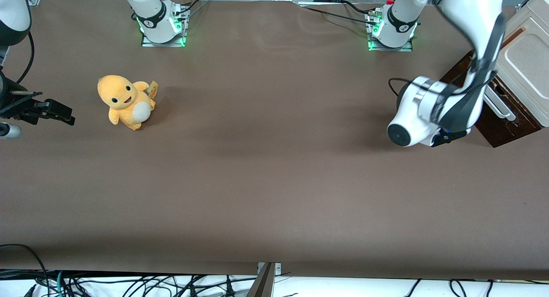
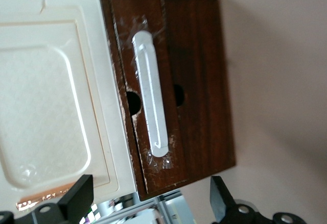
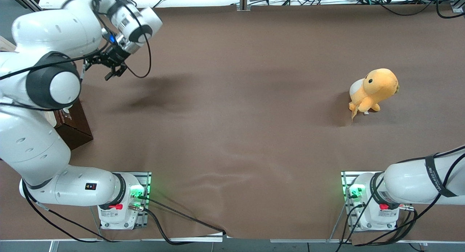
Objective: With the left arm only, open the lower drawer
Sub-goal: 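Close the left gripper around the white bar handle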
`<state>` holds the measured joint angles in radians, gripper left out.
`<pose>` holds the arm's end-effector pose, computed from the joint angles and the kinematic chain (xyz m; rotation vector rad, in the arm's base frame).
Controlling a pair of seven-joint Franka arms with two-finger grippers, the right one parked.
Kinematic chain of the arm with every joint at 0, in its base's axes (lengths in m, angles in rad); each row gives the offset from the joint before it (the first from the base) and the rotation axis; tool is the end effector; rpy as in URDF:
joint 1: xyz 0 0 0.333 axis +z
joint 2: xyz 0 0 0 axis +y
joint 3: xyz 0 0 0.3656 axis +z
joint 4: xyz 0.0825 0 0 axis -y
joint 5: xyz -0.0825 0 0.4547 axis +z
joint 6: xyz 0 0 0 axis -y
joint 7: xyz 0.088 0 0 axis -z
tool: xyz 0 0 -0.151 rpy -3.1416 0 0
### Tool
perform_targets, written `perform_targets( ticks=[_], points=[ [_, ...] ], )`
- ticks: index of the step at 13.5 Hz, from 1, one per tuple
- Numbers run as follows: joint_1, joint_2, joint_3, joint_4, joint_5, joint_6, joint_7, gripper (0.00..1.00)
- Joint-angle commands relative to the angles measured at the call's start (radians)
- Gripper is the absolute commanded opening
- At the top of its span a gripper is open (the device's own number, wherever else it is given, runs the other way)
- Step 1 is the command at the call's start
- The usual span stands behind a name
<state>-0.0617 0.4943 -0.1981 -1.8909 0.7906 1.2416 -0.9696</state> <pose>0.5658 -0.0208 0.2274 -1.8479 -0.4209 0.5036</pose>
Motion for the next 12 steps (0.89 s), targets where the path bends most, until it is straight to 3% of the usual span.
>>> perform_targets(
  ticks=[1,6,8,12],
  points=[
    [0.009,0.078,-0.003,-0.061,0.137,-0.033,-0.151,1.00],
    [0.141,0.110,-0.003,-0.138,0.296,0.007,-0.215,0.99],
    [0.167,0.110,-0.004,-0.177,0.351,0.035,-0.218,0.95],
    [0.197,0.107,-0.004,-0.197,0.354,0.067,-0.213,0.58]
  ],
)
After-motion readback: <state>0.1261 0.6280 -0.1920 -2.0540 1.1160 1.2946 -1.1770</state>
